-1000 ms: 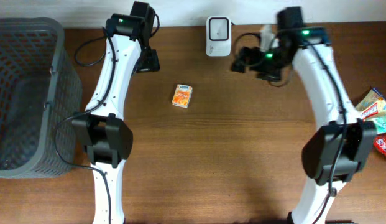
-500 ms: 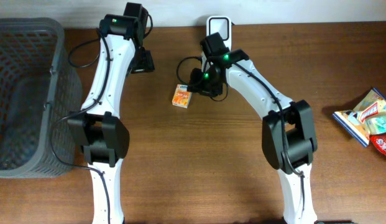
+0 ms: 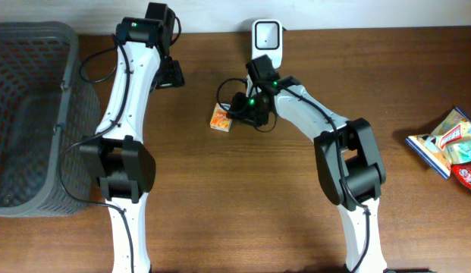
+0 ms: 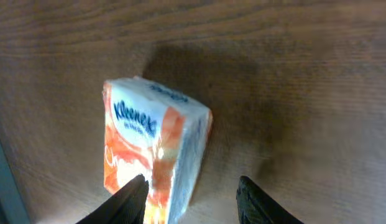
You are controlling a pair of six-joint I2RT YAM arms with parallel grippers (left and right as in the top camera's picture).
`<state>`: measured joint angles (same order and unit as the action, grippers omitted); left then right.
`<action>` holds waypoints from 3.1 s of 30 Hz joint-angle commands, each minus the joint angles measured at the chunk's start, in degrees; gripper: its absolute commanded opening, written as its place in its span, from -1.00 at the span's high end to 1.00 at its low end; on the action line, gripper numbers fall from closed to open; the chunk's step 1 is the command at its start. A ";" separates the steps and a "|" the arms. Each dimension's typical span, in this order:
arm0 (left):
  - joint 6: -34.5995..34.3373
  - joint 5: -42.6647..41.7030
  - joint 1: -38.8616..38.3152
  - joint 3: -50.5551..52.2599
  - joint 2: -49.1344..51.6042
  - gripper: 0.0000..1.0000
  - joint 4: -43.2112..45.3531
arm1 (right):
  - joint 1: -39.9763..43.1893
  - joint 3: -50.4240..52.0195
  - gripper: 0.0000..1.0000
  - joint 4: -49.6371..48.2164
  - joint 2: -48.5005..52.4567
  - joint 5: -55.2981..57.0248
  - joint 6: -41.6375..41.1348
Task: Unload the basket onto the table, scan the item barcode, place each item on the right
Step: 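Reach the right gripper to the orange box and grasp it, then raise the orange box with the right gripper to the scanner, then carry the orange box to the right-edge pile and release it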
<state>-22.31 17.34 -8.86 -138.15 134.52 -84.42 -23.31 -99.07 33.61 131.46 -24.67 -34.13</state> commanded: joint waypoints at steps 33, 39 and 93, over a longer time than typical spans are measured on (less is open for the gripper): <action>-0.22 -0.22 0.31 0.33 -0.39 -0.98 0.92 | -2.08 -20.98 0.92 20.90 -4.72 55.82 18.95; -0.20 -0.20 0.31 0.33 -0.39 -0.99 0.98 | -1.55 -21.09 0.92 7.78 -4.17 70.34 27.56; -0.20 -4.52 0.31 0.33 -0.39 -0.98 0.94 | 25.88 -21.20 0.92 27.89 -15.69 62.36 17.92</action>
<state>-22.31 14.66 -8.86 -137.99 134.52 -83.40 -6.17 -120.62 54.46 116.33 45.34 0.49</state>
